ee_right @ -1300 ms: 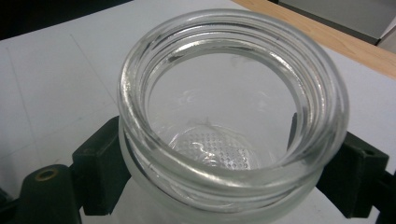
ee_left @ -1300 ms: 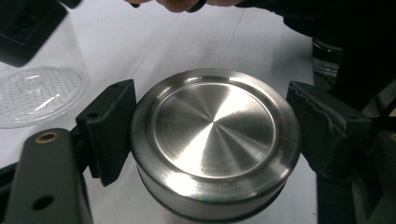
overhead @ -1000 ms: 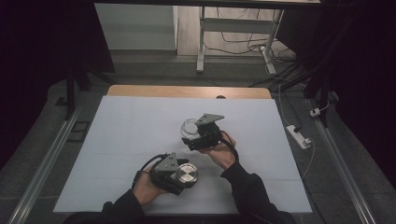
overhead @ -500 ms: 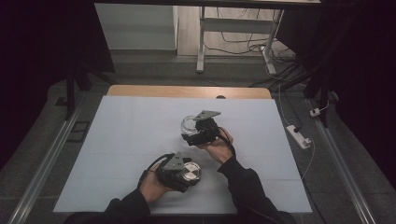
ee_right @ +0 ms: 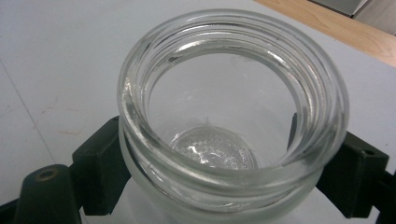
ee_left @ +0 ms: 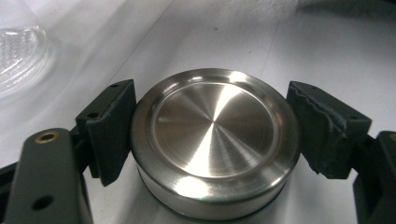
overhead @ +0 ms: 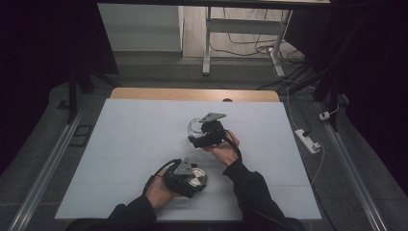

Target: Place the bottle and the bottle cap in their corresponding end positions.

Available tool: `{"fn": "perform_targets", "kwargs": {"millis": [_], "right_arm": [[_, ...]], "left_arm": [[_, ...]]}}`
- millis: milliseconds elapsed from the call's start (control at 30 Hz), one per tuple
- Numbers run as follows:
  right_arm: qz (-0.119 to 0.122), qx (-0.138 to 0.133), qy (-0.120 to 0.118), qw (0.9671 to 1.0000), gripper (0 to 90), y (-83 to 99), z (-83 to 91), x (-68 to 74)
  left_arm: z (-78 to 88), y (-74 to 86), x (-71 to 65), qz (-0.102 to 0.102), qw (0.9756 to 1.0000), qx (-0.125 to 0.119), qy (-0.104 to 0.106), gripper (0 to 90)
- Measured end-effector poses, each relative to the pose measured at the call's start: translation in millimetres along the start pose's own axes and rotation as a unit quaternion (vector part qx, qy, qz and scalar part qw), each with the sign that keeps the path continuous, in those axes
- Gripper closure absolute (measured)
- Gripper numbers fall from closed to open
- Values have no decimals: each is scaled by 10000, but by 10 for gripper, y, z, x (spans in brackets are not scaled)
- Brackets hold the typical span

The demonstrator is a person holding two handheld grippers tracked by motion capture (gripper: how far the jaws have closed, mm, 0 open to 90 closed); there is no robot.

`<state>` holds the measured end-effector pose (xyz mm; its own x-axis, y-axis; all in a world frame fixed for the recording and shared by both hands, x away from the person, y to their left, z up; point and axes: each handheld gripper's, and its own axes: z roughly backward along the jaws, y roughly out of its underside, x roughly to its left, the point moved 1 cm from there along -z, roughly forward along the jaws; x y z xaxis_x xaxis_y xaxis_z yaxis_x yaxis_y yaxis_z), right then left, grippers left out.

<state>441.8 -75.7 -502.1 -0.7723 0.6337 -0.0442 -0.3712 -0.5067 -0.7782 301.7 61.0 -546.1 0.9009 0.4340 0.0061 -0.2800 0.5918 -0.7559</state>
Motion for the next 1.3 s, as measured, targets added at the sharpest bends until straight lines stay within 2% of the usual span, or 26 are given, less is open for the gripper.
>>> {"fn": "perform_targets", "kwargs": {"millis": [333, 467, 767, 933, 1133, 1300], "right_arm": [[-17, 77, 20, 10000, 150, 22, -51, -2], [-12, 139, 2, 9999, 147, 12, -63, -1], [-92, 116, -74, 9999, 126, 15, -71, -11], [-68, 124, -188, 9997, 60, 5, -63, -2], [-29, -16, -195, 9998, 21, -18, -6, 1], [-62, -81, -250, 9996, 3, -31, 63, -3]], "left_arm": [[-19, -4, 21, 59, 9999, 136, 74, 203], [-42, -6, 27, 52, 9993, 351, 78, 202], [-40, -6, 39, 109, 9993, 344, 114, 197], [-23, -17, 63, 355, 9989, 227, 198, 173], [77, -39, 111, 489, 9984, 29, 288, 131], [179, -51, 154, 696, 9964, -191, 443, 116]]}}
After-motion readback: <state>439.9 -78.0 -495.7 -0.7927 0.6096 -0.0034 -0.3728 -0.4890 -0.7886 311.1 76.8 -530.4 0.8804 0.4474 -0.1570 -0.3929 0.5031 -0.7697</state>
